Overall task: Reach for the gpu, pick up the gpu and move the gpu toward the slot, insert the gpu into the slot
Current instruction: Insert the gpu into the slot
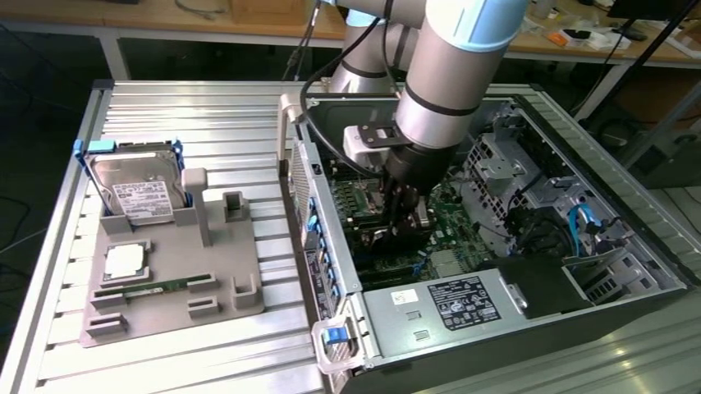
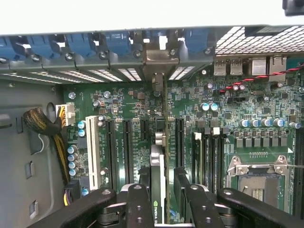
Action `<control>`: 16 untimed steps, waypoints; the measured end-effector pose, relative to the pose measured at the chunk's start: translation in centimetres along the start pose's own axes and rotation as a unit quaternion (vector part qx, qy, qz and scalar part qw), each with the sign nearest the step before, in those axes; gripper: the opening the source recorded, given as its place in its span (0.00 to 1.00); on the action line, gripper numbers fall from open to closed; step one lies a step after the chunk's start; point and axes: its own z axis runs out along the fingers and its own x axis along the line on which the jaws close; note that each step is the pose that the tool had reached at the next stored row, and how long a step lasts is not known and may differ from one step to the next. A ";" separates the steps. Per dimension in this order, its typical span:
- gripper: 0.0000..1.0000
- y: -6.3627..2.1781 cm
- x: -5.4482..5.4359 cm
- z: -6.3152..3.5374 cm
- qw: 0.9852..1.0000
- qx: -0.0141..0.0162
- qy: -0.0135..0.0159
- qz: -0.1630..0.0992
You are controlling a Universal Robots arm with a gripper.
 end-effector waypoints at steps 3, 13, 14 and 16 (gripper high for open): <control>0.34 0.00 0.0 -0.20 1.000 0.001 0.000 0.000; 0.11 0.00 -0.2 -0.70 1.000 0.002 0.000 0.000; 0.11 0.00 -0.2 -0.70 1.000 0.002 0.000 0.000; 0.11 0.00 -0.2 -0.70 1.000 0.002 0.000 0.000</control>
